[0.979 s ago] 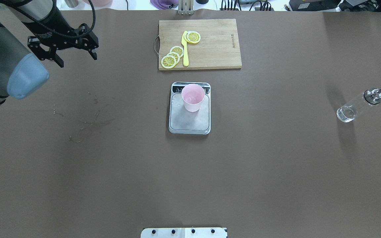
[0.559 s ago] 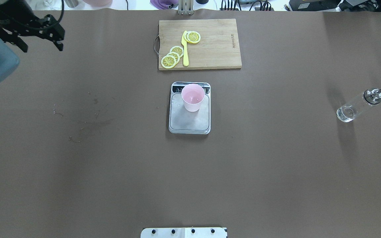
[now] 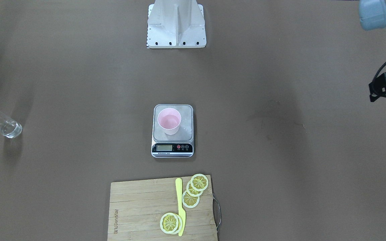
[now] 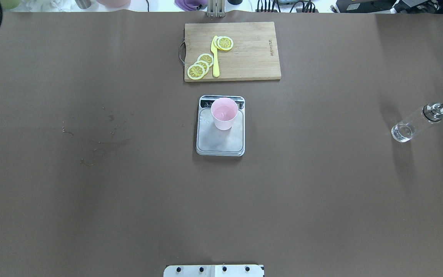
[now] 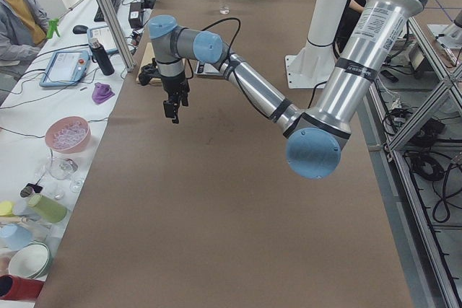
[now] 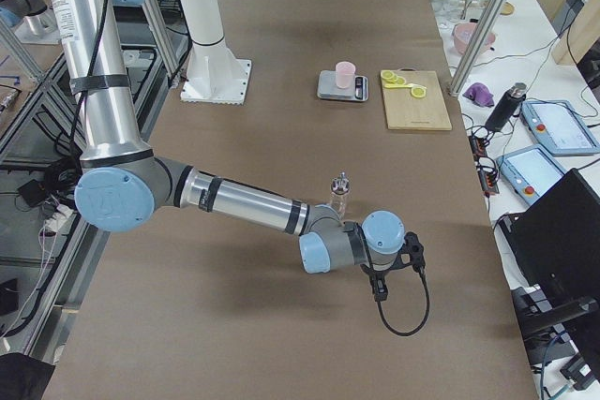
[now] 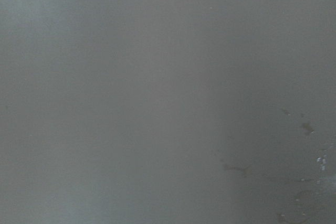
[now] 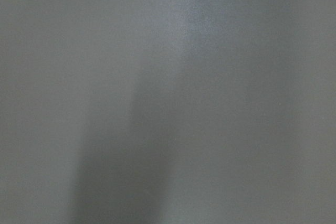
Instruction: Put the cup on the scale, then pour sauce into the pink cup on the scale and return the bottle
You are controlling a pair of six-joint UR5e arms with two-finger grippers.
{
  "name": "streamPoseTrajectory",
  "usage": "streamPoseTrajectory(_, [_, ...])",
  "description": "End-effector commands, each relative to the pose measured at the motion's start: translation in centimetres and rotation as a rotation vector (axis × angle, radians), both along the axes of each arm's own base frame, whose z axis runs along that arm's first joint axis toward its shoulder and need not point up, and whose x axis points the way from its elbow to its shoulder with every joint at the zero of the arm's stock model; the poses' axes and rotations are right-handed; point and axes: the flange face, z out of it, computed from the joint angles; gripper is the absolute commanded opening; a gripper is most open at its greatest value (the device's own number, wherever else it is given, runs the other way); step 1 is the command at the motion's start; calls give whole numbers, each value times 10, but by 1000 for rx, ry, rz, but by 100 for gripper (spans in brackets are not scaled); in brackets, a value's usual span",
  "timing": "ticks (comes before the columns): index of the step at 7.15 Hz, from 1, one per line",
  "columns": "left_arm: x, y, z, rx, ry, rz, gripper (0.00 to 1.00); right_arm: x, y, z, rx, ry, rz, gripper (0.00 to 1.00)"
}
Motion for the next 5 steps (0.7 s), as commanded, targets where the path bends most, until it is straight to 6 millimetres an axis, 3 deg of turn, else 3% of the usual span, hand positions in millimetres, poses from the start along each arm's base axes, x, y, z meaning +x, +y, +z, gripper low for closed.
streamPoseTrajectory(1, [-62, 8, 84, -56, 70, -29, 98, 6, -3, -5, 5, 4, -8, 100])
streamPoseTrajectory(2, [-89, 29, 135, -20, 111, -61, 98, 7, -6, -14, -6, 7, -6, 100])
streamPoseTrajectory(3, [-92, 54, 181, 30, 120, -60, 98, 18, -9, -42, -30, 44, 16, 100])
streamPoseTrajectory(4, [-92, 57, 195, 16, 119, -68, 98, 21, -10, -83, -62, 108, 21, 100])
streamPoseTrajectory(5, [-92, 54, 202, -1, 119, -69, 98, 22, 4, -101, -97, 138, 21, 100])
